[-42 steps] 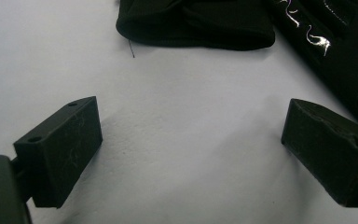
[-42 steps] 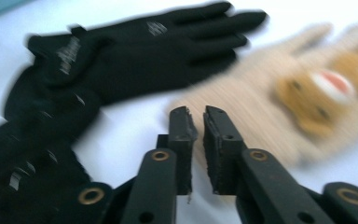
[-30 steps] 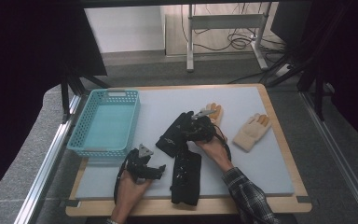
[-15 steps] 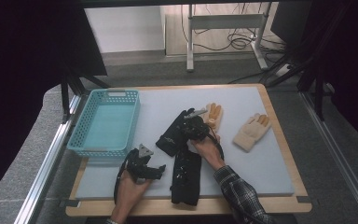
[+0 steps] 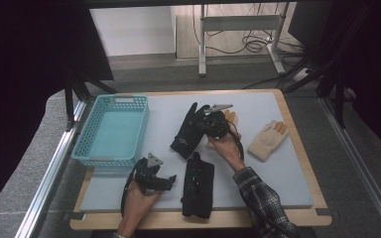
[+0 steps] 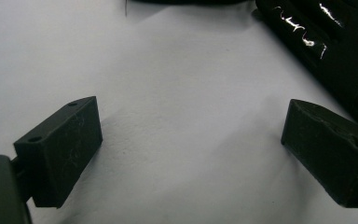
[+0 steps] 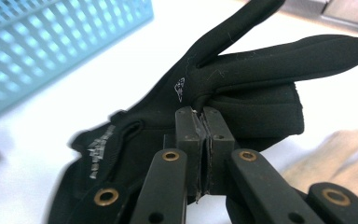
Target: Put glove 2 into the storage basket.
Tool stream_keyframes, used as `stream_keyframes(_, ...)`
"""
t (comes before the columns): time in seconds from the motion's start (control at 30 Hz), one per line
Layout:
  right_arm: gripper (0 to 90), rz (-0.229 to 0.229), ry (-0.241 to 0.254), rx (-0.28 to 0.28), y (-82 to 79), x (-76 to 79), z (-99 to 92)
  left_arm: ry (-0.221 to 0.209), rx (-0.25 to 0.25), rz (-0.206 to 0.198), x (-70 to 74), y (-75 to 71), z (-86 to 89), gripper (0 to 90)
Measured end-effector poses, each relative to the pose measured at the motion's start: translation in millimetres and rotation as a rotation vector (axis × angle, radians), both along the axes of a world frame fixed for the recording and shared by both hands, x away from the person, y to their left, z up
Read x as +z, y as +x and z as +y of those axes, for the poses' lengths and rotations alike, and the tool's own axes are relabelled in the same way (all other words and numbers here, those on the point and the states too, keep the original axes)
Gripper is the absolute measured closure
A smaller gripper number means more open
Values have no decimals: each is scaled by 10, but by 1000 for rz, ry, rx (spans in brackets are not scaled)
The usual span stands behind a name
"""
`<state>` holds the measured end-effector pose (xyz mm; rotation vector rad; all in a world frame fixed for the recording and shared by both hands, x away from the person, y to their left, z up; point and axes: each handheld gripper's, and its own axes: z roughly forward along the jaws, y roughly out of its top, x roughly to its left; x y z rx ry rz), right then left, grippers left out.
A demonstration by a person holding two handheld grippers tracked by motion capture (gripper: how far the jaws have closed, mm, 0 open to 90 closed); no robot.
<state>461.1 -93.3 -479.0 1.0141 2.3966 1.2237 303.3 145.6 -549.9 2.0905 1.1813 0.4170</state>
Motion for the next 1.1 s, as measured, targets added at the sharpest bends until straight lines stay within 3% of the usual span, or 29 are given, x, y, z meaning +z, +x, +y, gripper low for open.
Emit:
stream_keyframes(0.3,862,-15,65,66,-161,391,-195,-11,5,-3,-4,0,-5,52)
stream_keyframes(0.53,862,14,102,191,-488,596,-341,-26,1,3,-2,5,14,49)
stream_keyframes(0.67,862,44,103,266,-742,579,-458,-50,-4,11,4,7,48,50)
stream_keyframes(0.77,861,77,125,326,-938,523,-593,2,-23,-6,-1,-16,39,59)
stream_keyframes(0.9,861,111,158,382,-1132,466,-706,6,-22,0,1,-26,68,46)
stream_keyframes(1.0,861,129,164,420,-1245,402,-699,0,-12,2,-4,-27,75,35)
stream_keyframes(1.1,861,149,139,457,-1307,273,-613,-4,-8,2,-7,-27,73,35)
